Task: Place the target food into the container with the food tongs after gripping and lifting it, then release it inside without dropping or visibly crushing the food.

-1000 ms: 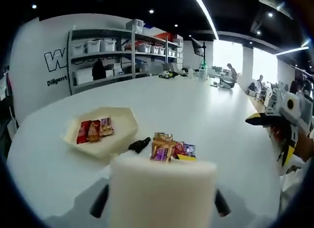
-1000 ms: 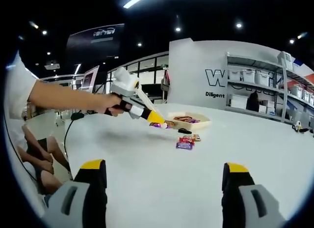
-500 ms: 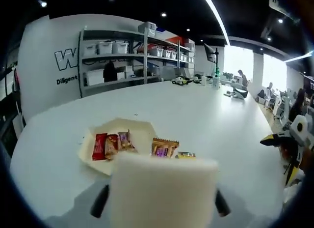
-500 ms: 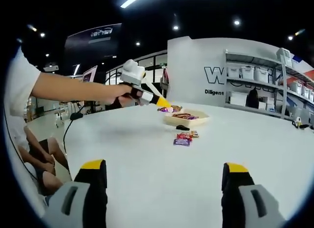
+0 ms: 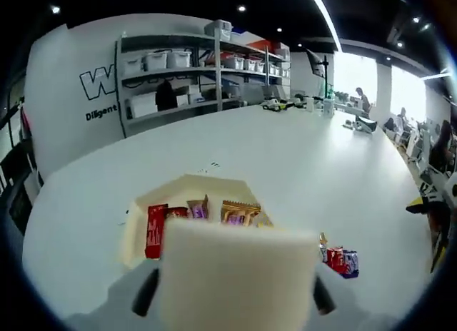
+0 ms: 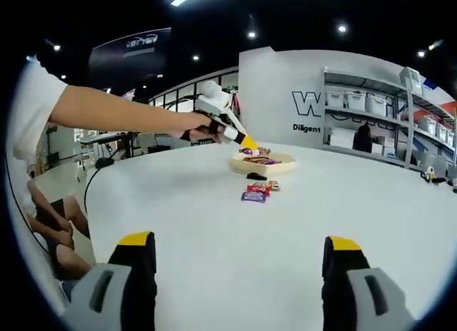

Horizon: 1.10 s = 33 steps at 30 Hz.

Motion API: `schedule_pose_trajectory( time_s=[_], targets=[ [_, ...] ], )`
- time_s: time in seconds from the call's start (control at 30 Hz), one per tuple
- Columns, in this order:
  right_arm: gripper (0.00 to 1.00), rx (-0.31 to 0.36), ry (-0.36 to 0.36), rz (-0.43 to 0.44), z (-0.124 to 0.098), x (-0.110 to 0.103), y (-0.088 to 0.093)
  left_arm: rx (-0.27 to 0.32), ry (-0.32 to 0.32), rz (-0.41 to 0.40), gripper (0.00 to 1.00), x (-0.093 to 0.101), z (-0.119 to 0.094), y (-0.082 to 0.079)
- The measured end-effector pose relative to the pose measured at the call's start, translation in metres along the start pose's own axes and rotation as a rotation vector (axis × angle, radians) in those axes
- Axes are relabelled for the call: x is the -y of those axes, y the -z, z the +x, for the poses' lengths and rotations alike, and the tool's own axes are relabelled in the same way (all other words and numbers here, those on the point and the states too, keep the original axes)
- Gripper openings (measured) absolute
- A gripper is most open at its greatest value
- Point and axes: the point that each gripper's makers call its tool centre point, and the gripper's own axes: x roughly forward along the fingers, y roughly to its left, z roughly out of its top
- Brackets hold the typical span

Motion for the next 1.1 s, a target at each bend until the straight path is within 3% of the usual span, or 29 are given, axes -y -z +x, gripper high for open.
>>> schedule_pose_trajectory(
  time_s=[0.07, 0.17, 0.23, 0.63, 0.87, 0.97, 1.1],
  targets=[
    [0.96, -0.001, 0.008, 0.000, 0.000, 0.003, 0.000, -0.010, 0.008, -0.025, 0.22, 0.005, 0.006, 0.001],
    [0.95, -0.012, 0.018, -0.009, 0.001, 0.006, 0.002, -0.073, -0.006, 0.085, 0.22, 0.008, 0.013, 0.010],
    [0.95, -0.016, 0.020, -0.010, 0.003, 0.008, 0.003, -0.079, 0.005, 0.004, 0.22, 0.013, 0.019, 0.013],
    [0.92, -0.029, 0.034, -0.015, 0.008, 0.015, 0.008, -0.100, -0.020, -0.009, 0.23, 0.013, 0.033, 0.021],
    [0.92, -0.037, 0.038, -0.011, 0.009, 0.019, 0.010, -0.090, -0.091, -0.083, 0.23, 0.001, 0.050, 0.014],
    [0.92, -0.043, 0.041, -0.008, 0.009, 0.021, 0.013, -0.079, -0.102, -0.166, 0.23, 0.000, 0.058, 0.010],
    [0.91, -0.050, 0.045, -0.005, 0.008, 0.024, 0.015, -0.065, -0.143, -0.194, 0.24, -0.005, 0.063, 0.005]
  ],
)
